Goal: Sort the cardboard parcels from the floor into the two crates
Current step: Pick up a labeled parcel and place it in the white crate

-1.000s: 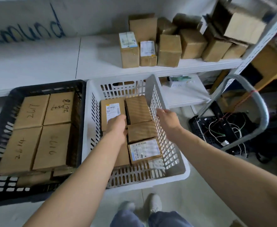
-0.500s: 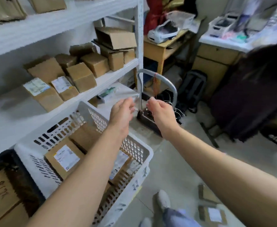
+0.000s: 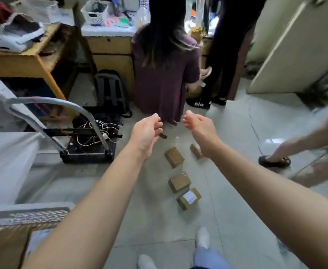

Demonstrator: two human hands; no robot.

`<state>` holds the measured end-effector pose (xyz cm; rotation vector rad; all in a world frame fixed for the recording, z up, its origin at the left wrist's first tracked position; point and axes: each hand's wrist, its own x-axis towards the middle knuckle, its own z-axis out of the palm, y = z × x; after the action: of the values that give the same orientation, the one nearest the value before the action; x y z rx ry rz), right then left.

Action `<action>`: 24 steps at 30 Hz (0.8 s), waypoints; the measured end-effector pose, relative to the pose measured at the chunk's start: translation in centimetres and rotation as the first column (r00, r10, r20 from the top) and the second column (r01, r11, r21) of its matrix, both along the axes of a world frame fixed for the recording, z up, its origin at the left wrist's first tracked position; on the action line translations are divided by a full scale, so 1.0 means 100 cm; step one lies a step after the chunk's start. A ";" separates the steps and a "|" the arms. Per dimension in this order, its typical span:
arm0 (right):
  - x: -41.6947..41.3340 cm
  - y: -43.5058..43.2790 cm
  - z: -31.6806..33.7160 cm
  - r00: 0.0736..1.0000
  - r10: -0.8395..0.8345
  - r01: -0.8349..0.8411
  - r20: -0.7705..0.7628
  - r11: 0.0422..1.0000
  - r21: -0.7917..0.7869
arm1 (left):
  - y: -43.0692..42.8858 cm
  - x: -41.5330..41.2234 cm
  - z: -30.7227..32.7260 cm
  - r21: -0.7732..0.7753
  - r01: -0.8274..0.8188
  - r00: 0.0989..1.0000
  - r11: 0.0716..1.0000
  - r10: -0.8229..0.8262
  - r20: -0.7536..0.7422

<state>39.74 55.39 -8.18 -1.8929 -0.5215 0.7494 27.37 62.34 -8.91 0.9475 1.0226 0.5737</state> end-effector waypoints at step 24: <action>0.218 -0.021 -0.263 0.974 0.040 -0.131 -0.222 0.902 -0.411 | -0.031 0.212 -0.274 -0.408 -0.281 0.925 0.869 0.131 -0.358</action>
<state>61.58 53.34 -34.46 -2.1632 -0.3265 1.1834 48.53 59.26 -36.34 0.5196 1.4908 0.3344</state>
